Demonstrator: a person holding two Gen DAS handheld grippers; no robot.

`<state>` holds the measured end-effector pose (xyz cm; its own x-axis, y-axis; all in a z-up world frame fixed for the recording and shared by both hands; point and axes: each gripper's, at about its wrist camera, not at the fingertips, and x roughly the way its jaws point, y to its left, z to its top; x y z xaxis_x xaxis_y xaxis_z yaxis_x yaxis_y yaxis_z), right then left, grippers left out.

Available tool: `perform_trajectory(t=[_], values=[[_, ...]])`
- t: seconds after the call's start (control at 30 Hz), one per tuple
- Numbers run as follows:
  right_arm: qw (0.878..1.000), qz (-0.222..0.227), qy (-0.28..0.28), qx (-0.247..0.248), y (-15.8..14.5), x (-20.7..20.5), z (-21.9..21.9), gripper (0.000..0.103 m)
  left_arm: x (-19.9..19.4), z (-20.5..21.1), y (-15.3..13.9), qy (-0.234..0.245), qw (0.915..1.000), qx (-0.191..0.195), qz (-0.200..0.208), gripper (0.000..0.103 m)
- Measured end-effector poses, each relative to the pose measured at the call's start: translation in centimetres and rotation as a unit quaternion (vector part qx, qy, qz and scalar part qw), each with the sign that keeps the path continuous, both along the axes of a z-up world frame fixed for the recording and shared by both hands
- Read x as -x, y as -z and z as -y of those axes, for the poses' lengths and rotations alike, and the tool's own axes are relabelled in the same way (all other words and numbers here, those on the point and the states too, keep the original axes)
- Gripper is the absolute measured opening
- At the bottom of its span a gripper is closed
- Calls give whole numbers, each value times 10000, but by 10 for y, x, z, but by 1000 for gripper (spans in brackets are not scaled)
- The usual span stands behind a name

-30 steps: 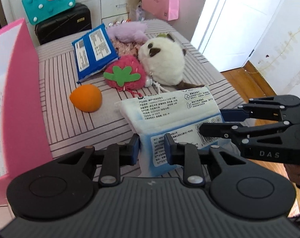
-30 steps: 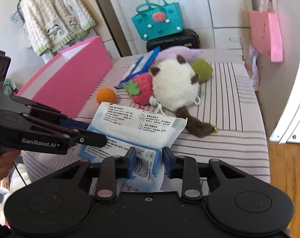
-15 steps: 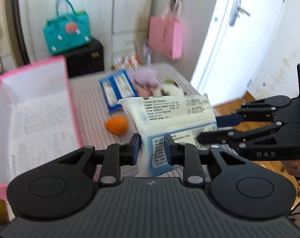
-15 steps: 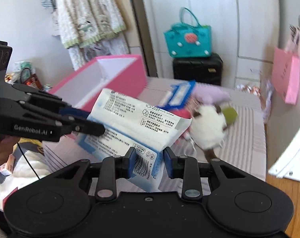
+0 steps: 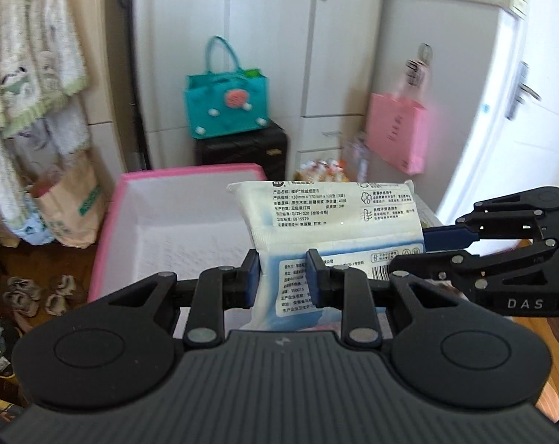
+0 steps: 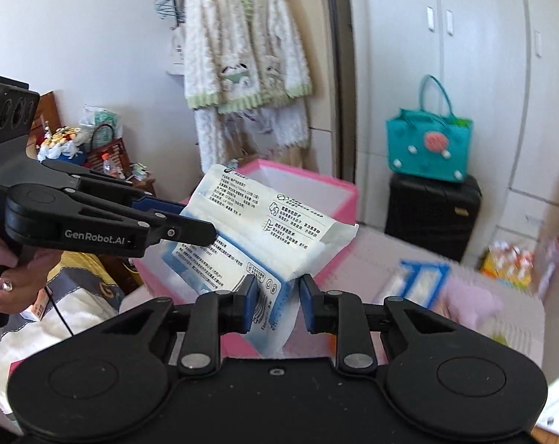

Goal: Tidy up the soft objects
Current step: 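Lift the tissue pack with the left tool and carry it into the pink box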

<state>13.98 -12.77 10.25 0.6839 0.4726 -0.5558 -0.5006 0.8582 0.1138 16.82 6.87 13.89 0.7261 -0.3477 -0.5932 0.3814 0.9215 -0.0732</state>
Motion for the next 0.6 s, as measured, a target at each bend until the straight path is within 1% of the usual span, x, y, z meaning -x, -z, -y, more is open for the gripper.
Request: perform_trajectory(t=[0.13, 0.2, 0.27, 0.33, 0.47, 0.6], values=[[9998, 66, -161, 49, -12, -37, -22, 30, -33, -14, -3, -208, 9997, -146, -37, 25], [9998, 16, -200, 66, -11, -63, -33, 30, -57, -23, 2, -332, 9991, -166, -200, 25], [9998, -135, -170, -32, -8, -89, -41, 30, -80, -28, 11, -399, 9981, -244, -408, 25], [9994, -293, -178, 3, -3, -114, -52, 30, -101, -31, 20, -402, 9969, -353, -571, 25], [9978, -651, -136, 66, 12, -160, -72, 30, -140, -45, 34, -490, 9938, -416, -910, 25], [9952, -908, -86, 343, 26, -192, -93, 30, -166, -49, 49, -476, 9902, -607, -1162, 25]])
